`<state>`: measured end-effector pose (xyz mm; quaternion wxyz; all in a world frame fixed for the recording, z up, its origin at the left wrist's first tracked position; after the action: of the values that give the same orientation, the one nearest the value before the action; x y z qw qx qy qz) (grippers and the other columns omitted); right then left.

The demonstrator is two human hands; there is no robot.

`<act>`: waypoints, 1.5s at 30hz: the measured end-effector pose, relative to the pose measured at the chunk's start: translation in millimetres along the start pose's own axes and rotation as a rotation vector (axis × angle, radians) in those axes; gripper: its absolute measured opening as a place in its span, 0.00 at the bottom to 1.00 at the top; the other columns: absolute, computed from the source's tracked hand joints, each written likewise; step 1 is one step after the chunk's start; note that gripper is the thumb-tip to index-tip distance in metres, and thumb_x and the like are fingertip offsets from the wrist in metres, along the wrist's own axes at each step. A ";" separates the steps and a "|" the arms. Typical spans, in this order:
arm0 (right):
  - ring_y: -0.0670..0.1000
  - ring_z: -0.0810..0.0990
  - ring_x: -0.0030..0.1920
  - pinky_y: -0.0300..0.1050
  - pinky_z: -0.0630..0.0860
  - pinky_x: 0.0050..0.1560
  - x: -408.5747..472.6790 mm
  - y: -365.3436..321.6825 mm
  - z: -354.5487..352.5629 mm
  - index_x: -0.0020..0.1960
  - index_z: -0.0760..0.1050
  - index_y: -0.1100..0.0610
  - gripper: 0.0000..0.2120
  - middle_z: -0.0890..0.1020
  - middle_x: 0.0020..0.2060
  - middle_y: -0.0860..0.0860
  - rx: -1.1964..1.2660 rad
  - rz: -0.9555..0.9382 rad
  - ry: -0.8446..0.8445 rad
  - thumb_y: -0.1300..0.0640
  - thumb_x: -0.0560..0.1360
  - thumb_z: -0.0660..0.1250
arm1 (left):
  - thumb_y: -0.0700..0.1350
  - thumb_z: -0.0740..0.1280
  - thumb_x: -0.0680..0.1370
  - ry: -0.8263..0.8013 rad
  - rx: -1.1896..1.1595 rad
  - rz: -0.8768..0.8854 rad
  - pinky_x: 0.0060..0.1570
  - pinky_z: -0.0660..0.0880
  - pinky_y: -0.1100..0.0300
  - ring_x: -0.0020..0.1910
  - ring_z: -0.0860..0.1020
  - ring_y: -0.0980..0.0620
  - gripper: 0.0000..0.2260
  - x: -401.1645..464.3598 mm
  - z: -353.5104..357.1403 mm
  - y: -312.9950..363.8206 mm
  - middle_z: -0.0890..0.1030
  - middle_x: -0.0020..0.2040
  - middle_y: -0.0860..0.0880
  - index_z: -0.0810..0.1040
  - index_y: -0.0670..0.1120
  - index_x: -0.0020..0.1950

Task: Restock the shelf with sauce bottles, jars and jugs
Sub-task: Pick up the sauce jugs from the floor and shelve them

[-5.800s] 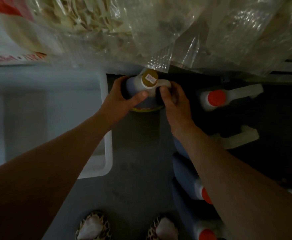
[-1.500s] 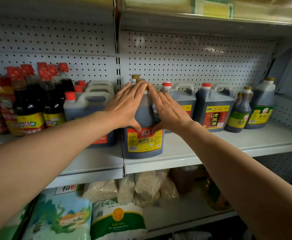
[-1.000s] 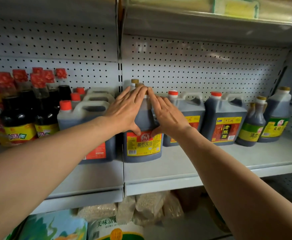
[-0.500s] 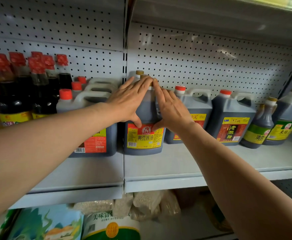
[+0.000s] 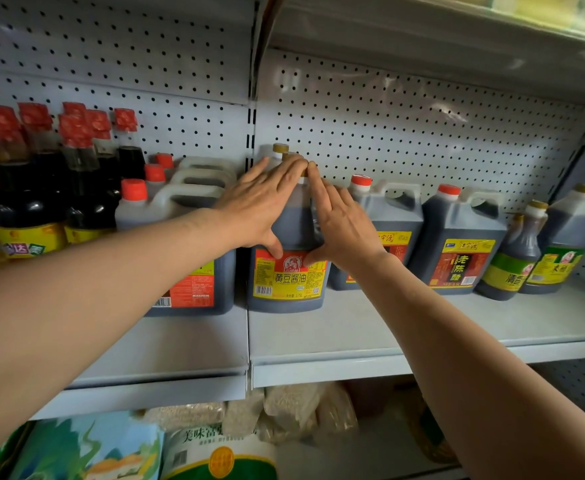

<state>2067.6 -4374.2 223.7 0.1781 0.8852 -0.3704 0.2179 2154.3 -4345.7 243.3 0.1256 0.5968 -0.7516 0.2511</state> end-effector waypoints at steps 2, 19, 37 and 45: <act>0.58 0.68 0.68 0.50 0.67 0.70 -1.0 0.7 -0.5 0.81 0.36 0.62 0.76 0.67 0.73 0.56 0.007 0.002 0.002 0.41 0.53 0.85 | 0.63 0.81 0.51 -0.005 0.015 -0.005 0.78 0.43 0.53 0.80 0.48 0.50 0.71 0.1 1.1 -0.8 0.48 0.81 0.46 0.40 0.42 0.79; 0.54 0.48 0.81 0.54 0.53 0.80 -15.1 -10.2 -26.5 0.82 0.36 0.54 0.67 0.49 0.82 0.52 0.142 0.090 0.000 0.44 0.63 0.82 | 0.65 0.76 0.64 -0.016 -0.132 -0.216 0.77 0.45 0.48 0.80 0.48 0.47 0.56 -49.7 -46.8 -77.7 0.50 0.81 0.46 0.48 0.50 0.81; 0.63 0.52 0.79 0.61 0.59 0.77 -3.6 -45.9 -16.7 0.82 0.50 0.52 0.63 0.42 0.81 0.54 0.014 0.082 -0.004 0.47 0.59 0.85 | 0.70 0.77 0.55 -0.025 -0.015 -0.336 0.62 0.63 0.48 0.67 0.64 0.43 0.53 -75.4 6.0 -88.4 0.69 0.67 0.48 0.60 0.57 0.75; 0.64 0.55 0.78 0.61 0.62 0.75 -2.6 -46.6 -16.7 0.80 0.56 0.51 0.61 0.45 0.81 0.55 -0.003 0.078 0.026 0.48 0.56 0.86 | 0.69 0.77 0.54 0.013 -0.031 -0.344 0.62 0.64 0.47 0.66 0.65 0.43 0.51 -76.3 4.6 -87.4 0.70 0.66 0.48 0.64 0.56 0.72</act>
<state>2095.9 -4333.8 229.3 0.1758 0.8669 -0.4025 0.2355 2258.3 -4298.6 222.0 0.1807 0.7131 -0.6413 0.2183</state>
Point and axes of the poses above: each hand's wrist, its own x-axis towards the middle knuckle, its own z-axis out of the palm, y = z × x, the point moved 10 cm from there along x, towards the middle knuckle
